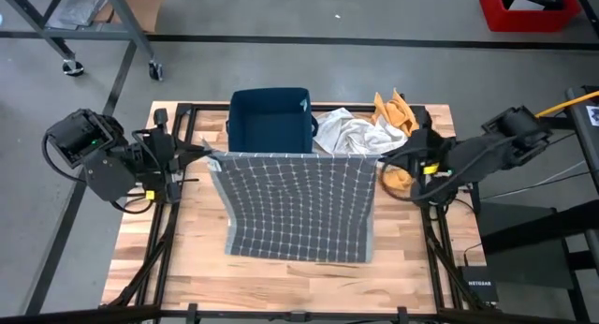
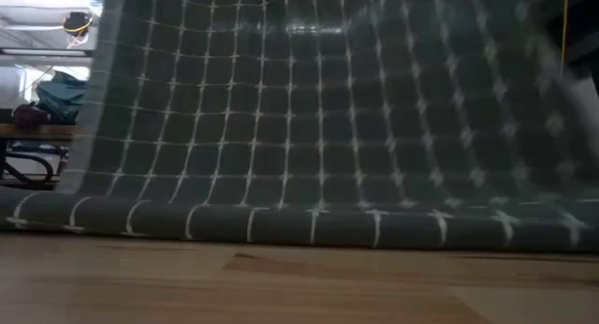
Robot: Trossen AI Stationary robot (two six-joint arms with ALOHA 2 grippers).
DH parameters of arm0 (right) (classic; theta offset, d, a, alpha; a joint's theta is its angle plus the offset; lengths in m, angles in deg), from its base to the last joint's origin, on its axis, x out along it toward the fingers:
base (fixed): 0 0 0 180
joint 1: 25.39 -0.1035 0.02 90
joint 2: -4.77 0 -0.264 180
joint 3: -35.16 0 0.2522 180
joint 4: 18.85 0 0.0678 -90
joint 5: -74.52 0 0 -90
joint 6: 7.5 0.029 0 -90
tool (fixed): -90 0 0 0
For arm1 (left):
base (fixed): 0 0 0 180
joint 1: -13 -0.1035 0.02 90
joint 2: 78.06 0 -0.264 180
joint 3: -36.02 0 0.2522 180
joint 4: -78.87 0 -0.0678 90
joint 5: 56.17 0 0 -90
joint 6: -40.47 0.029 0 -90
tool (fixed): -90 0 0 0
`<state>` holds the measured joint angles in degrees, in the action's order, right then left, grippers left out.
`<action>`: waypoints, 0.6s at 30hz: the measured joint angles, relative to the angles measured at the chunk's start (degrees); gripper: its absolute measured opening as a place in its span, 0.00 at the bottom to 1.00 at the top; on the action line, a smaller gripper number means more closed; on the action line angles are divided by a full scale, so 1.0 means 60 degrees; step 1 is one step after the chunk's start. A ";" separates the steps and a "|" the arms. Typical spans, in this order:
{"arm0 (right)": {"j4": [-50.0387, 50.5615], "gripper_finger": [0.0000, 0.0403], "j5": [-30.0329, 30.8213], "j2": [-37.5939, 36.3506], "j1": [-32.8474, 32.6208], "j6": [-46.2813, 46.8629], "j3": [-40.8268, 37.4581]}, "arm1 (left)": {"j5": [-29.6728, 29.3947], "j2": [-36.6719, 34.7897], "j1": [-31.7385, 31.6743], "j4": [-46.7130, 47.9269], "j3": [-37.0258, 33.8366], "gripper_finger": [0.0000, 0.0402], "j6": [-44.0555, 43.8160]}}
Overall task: Fold towel
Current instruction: Fold the gray patterned towel
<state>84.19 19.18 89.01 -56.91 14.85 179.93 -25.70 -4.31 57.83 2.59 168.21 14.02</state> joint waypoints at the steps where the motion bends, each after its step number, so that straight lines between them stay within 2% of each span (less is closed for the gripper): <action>1: 0.0042 0.00 -0.0086 -0.0020 0.0044 0.0062 -0.0227 | 0.0090 -0.0007 -0.0003 0.0028 0.0003 0.00 -0.0054; 8: -0.0108 0.00 -0.0305 -0.0544 0.0079 0.1101 -0.2373 | 0.0544 -0.0046 -0.0003 -0.0007 -0.0269 0.00 -0.0502; 18: -0.2589 0.00 -0.0474 -0.2399 0.0079 0.1256 -0.5803 | 0.0529 -0.0564 0.0001 -0.0099 -0.3006 0.00 -0.1270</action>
<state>68.65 16.34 74.61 -56.44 22.39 145.11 -22.53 -7.69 57.84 1.99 150.18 6.40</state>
